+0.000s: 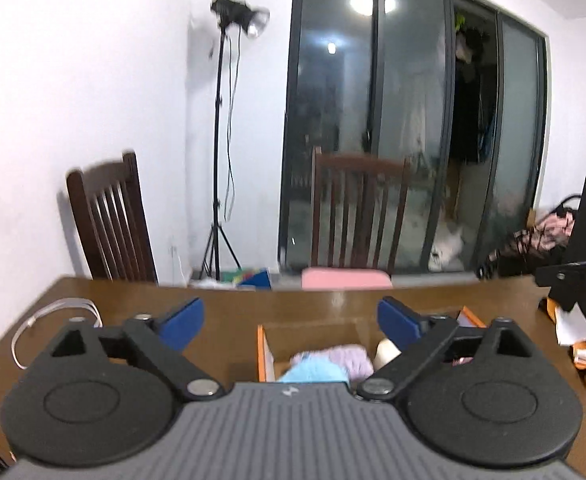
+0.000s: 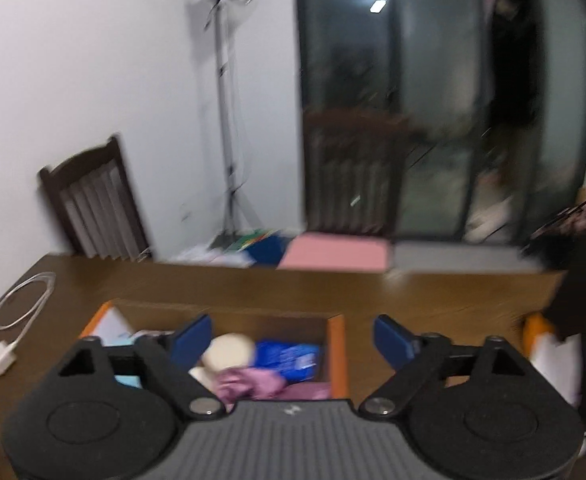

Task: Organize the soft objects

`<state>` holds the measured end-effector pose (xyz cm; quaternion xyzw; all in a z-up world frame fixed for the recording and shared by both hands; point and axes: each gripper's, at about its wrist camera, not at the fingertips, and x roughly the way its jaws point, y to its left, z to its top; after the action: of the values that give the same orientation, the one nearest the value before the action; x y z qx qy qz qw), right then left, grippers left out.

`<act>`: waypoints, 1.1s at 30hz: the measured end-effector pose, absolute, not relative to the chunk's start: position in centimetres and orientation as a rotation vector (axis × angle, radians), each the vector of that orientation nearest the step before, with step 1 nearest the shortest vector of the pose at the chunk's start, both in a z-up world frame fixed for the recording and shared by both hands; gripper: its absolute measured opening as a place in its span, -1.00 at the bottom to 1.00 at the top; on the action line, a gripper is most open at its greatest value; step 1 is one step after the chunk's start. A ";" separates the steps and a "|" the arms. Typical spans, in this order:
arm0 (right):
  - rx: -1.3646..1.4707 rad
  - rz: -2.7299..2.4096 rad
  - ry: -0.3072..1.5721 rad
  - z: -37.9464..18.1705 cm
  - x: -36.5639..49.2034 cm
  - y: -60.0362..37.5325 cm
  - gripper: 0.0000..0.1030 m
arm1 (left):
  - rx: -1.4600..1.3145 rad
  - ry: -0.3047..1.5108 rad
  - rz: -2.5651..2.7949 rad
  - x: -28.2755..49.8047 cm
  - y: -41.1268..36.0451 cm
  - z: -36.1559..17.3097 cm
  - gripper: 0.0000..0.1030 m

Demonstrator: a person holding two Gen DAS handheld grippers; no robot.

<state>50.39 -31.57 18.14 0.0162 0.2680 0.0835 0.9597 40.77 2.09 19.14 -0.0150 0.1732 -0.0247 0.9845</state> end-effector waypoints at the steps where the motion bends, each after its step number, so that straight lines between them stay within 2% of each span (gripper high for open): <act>1: 0.039 0.164 0.520 18.5 49.6 -32.3 0.74 | -0.029 0.332 -0.039 40.3 1.7 19.4 0.89; 9: 0.068 0.204 0.457 19.7 45.1 -33.7 0.75 | 0.007 0.277 -0.036 37.2 -1.4 20.7 0.93; 15: 0.097 0.213 0.404 18.8 40.6 -34.2 0.80 | -0.032 0.188 0.015 30.8 -1.6 19.4 0.98; 17: 0.101 0.226 0.355 17.2 37.7 -34.5 0.87 | -0.033 0.183 0.028 28.4 -1.8 17.9 0.98; 22: 0.025 0.221 0.252 12.8 29.9 -34.0 0.88 | 0.019 0.134 0.025 21.1 -3.1 14.2 0.98; 33: 0.114 0.285 0.219 3.9 10.1 -32.7 0.96 | 0.047 0.075 0.018 1.0 -4.3 5.8 1.00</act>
<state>10.08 -32.66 3.89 0.0566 0.1088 0.1416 0.9823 0.95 -4.30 5.82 0.0233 0.0374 0.0090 0.9990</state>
